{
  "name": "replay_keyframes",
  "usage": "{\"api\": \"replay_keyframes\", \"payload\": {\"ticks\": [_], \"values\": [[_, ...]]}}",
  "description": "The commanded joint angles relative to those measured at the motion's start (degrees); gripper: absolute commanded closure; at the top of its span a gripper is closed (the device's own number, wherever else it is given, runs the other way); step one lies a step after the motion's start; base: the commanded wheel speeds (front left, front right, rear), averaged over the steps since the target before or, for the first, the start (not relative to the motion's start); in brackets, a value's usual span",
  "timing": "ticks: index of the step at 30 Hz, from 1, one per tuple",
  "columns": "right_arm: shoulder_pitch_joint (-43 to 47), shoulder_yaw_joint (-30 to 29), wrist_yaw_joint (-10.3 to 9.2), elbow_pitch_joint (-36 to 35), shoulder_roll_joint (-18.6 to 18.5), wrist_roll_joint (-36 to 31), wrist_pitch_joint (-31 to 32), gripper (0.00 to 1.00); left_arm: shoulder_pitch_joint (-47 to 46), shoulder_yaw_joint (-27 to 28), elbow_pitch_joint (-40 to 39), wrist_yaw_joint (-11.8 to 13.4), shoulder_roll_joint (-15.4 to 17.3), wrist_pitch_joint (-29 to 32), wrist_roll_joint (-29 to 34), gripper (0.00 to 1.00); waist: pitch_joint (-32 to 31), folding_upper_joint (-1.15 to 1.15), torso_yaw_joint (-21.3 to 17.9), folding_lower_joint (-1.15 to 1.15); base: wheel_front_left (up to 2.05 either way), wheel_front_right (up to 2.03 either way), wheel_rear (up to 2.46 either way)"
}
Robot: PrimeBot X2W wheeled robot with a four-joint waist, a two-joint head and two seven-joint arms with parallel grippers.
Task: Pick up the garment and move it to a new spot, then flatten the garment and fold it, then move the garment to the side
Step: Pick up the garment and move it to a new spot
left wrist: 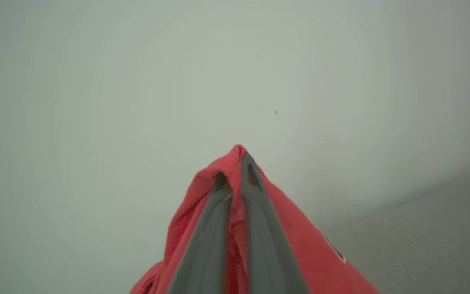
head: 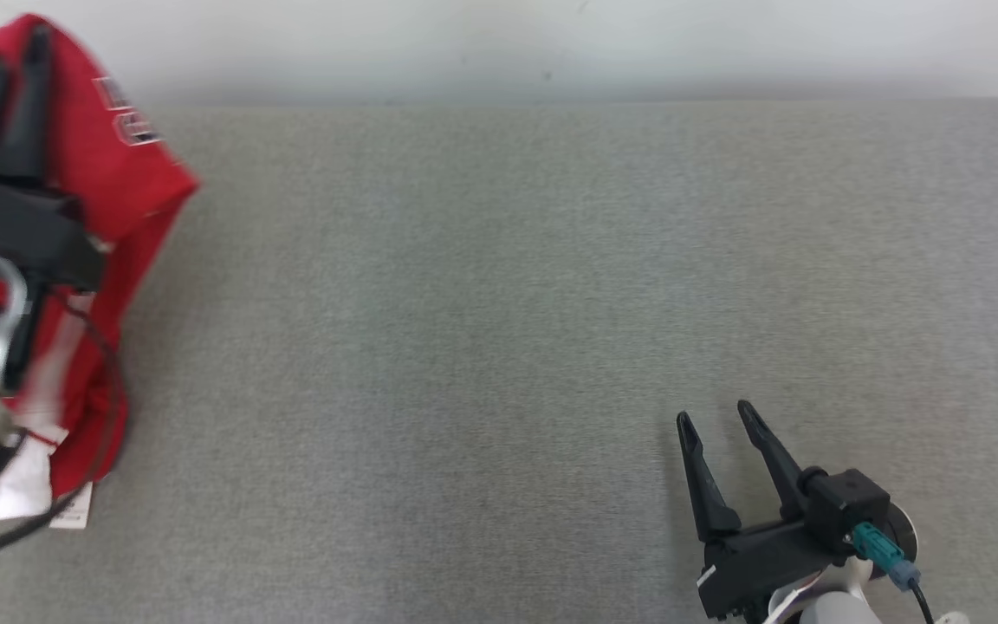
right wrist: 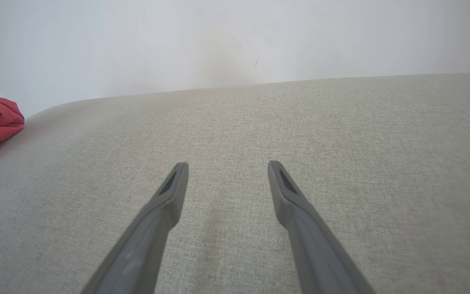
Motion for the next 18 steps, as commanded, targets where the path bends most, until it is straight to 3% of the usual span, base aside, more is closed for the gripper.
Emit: {"api": "replay_keyframes", "payload": {"ticks": [1,8,18], "values": [[1.0,-0.1,0.17,0.1,0.4,0.2,0.0,0.0,1.2,-0.9,-1.7,0.1,-1.4,-0.3,-1.0,1.0,-2.4,0.0,-2.7,0.01,0.0,0.0,0.0],[2.2,-0.3,0.17,0.5,1.6,1.0,0.0,0.0,4.8,-5.9,-7.6,0.1,-8.6,-0.4,-2.4,1.0,-3.6,0.0,-7.8,0.01,0.0,0.0,0.0],[0.3,0.4,0.17,-0.7,2.6,2.1,0.0,0.0,3.5,-13.8,-8.8,0.1,-20.3,-0.3,-2.4,1.0,-1.2,0.0,-16.5,0.01,0.0,0.0,0.0]]}}
